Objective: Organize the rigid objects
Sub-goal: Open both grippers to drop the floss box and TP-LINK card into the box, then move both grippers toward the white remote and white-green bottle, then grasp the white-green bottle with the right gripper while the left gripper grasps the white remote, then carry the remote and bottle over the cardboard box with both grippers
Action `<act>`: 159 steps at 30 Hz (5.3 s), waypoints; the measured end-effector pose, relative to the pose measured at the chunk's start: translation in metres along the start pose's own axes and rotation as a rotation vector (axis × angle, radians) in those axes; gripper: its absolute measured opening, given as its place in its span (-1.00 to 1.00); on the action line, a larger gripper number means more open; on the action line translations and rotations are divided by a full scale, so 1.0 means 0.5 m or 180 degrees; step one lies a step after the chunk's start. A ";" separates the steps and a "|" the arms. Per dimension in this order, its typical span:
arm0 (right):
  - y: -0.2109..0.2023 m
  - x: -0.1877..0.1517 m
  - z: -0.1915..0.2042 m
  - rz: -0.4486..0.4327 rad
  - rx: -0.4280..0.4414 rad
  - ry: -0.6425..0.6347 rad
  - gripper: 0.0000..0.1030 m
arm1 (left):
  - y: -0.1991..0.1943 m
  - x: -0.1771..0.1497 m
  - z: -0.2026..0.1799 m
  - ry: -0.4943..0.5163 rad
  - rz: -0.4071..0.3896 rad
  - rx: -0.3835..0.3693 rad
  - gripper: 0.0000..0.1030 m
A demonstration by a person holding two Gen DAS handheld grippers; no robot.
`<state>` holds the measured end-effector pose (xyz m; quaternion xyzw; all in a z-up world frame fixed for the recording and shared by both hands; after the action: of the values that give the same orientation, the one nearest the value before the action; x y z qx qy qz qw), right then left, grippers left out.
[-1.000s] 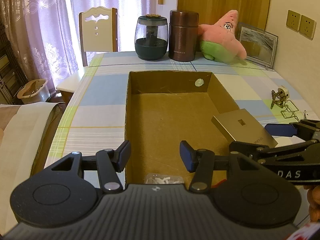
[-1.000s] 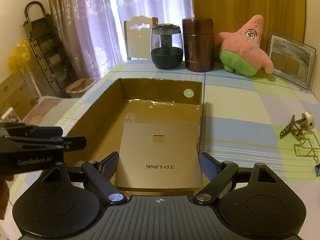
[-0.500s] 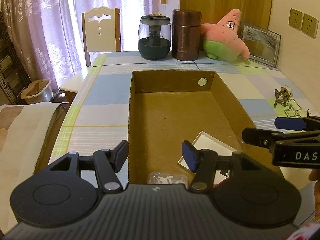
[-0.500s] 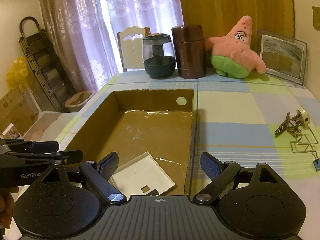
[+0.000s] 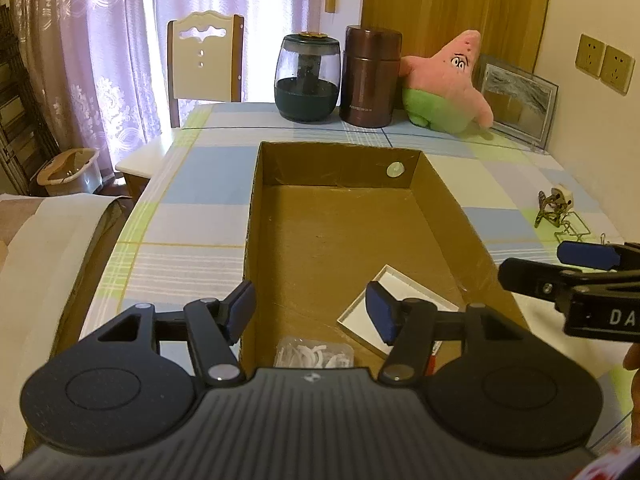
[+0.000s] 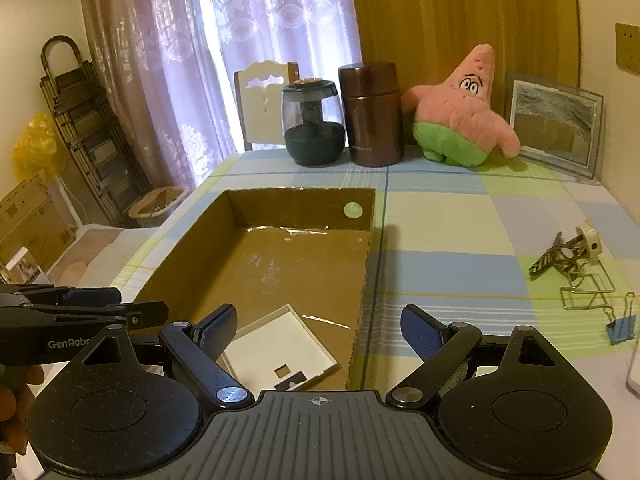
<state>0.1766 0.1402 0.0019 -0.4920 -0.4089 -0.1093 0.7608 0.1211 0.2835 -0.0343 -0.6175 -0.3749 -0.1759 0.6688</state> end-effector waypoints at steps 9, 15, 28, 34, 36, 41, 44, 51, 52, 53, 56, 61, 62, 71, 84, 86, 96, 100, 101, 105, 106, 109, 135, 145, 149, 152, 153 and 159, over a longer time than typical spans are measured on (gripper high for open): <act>-0.076 -0.011 -0.031 -0.0090 -0.0099 -0.0016 0.67 | -0.042 0.003 -0.043 0.0070 -0.0066 -0.0012 0.14; -0.136 -0.026 -0.066 -0.0157 -0.0206 0.0009 0.67 | -0.078 -0.005 -0.087 0.0060 -0.0101 -0.0095 0.18; -0.261 -0.093 -0.186 -0.0278 -0.0617 0.0250 0.67 | -0.129 -0.025 -0.228 0.0166 -0.0166 -0.0385 0.38; -0.309 -0.131 -0.264 -0.0285 -0.0837 0.0463 0.67 | -0.130 -0.033 -0.293 0.0224 -0.0159 -0.0530 0.41; -0.323 -0.143 -0.289 -0.0289 -0.0915 0.0529 0.67 | -0.124 -0.033 -0.314 0.0236 -0.0151 -0.0579 0.42; -0.358 -0.168 -0.342 -0.0291 -0.1071 0.0646 0.67 | -0.116 -0.038 -0.365 0.0284 -0.0131 -0.0698 0.45; -0.374 -0.173 -0.369 -0.0296 -0.1152 0.0675 0.67 | -0.107 -0.038 -0.398 0.0319 -0.0105 -0.0780 0.45; -0.390 -0.186 -0.426 -0.0262 -0.1273 0.0712 0.67 | -0.086 -0.035 -0.464 0.0444 -0.0070 -0.0926 0.45; -0.387 -0.186 -0.433 -0.0224 -0.1278 0.0684 0.67 | -0.081 -0.035 -0.474 0.0480 -0.0063 -0.0948 0.45; -0.385 -0.187 -0.440 -0.0188 -0.1273 0.0650 0.67 | -0.078 -0.035 -0.483 0.0515 -0.0058 -0.0968 0.45; -0.379 -0.187 -0.462 -0.0092 -0.1264 0.0519 0.67 | -0.061 -0.036 -0.513 0.0642 -0.0018 -0.1053 0.45; -0.362 -0.178 -0.501 0.0050 -0.1195 0.0377 0.67 | -0.034 -0.039 -0.560 0.0847 0.0014 -0.1169 0.45; -0.355 -0.173 -0.508 0.0085 -0.1163 0.0328 0.67 | -0.028 -0.039 -0.568 0.0887 0.0021 -0.1193 0.45; -0.283 -0.141 -0.564 0.0324 -0.0875 -0.0493 0.67 | 0.017 -0.031 -0.638 0.1250 0.0005 -0.1470 0.45; -0.148 -0.147 -0.614 0.0830 -0.0392 -0.1452 0.14 | 0.109 -0.049 -0.711 0.1651 0.0134 -0.1618 0.43; -0.131 -0.148 -0.619 0.0869 -0.0321 -0.1494 0.08 | 0.120 -0.051 -0.715 0.1658 0.0157 -0.1631 0.43; -0.094 -0.134 -0.634 0.0982 -0.0075 -0.1611 -0.17 | 0.155 -0.056 -0.723 0.1659 0.0236 -0.1638 0.43; -0.095 -0.130 -0.632 0.1078 -0.0050 -0.1553 -0.38 | 0.164 -0.056 -0.725 0.1618 0.0251 -0.1634 0.43; -0.097 -0.130 -0.631 0.1079 -0.0047 -0.1508 -0.40 | 0.166 -0.055 -0.726 0.1617 0.0253 -0.1635 0.43; -0.117 -0.118 -0.643 0.0977 -0.0236 -0.0962 -0.44 | 0.170 -0.052 -0.740 0.1647 0.0215 -0.1636 0.43; -0.125 -0.113 -0.650 0.0928 -0.0317 -0.0759 -0.44 | 0.172 -0.050 -0.745 0.1644 0.0202 -0.1649 0.43; -0.150 -0.105 -0.663 0.0762 -0.0526 -0.0270 -0.44 | 0.181 -0.047 -0.767 0.1640 0.0165 -0.1679 0.40; -0.214 -0.116 -0.681 0.0582 -0.0938 0.0645 -0.45 | 0.229 -0.079 -0.851 0.1709 0.0273 -0.1448 -0.35; -0.240 -0.126 -0.619 0.0528 -0.0897 0.0798 -0.45 | 0.144 -0.128 -0.751 0.1596 0.0373 -0.1318 -0.35; -0.253 -0.138 -0.578 0.0456 -0.0850 0.0924 -0.45 | 0.105 -0.155 -0.699 0.1415 0.0359 -0.1252 -0.35; -0.260 -0.155 -0.543 0.0403 -0.0803 0.1013 -0.45 | 0.075 -0.177 -0.660 0.1391 0.0312 -0.1164 -0.35; -0.261 -0.161 -0.531 0.0389 -0.0777 0.1038 -0.45 | 0.066 -0.184 -0.648 0.1372 0.0301 -0.1136 -0.35; -0.269 -0.202 -0.464 0.0346 -0.0670 0.1112 -0.45 | 0.024 -0.211 -0.588 0.1254 0.0268 -0.0987 -0.35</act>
<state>0.1547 -0.1442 -0.0250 -0.5637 -0.2300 -0.1938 0.7693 0.1436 -0.0199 -0.1059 -0.6815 -0.1797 -0.3202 0.6330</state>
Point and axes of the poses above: each gripper's, at about its wrist camera, not at the fingertips, and y roughly the way its jaws point, z to its left, x to its top, the point moved 3 cm from there along y, roughly the way its jaws point, and after that the axes turned 2 degrees about z, right-handed, at the moved point
